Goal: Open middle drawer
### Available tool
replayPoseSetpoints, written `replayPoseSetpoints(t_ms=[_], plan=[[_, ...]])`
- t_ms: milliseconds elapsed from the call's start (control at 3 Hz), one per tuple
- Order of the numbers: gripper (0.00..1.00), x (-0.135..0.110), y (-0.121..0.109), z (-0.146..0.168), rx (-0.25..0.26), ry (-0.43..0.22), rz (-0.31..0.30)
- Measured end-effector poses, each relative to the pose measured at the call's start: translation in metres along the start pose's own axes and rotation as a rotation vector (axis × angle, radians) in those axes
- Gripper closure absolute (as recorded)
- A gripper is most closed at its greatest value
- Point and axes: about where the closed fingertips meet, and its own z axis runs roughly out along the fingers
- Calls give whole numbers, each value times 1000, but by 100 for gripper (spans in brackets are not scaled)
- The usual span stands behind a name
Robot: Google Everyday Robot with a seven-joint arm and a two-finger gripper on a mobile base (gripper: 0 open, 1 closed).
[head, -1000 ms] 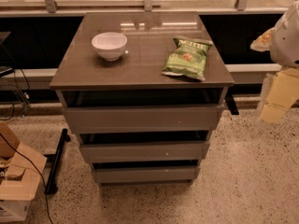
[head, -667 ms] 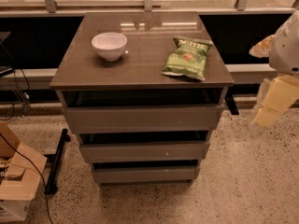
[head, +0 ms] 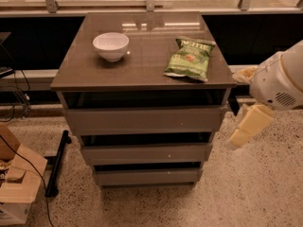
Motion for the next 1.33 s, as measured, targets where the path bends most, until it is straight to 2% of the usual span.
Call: replayPoseSetpoints(t_ms=[333, 667, 1000, 1333], plan=[[0, 2, 3, 49, -44, -13, -19], [0, 2, 3, 49, -44, -13, -19], [0, 8, 2, 70, -12, -26, 20], [0, 19, 3, 114, 13, -55, 49]])
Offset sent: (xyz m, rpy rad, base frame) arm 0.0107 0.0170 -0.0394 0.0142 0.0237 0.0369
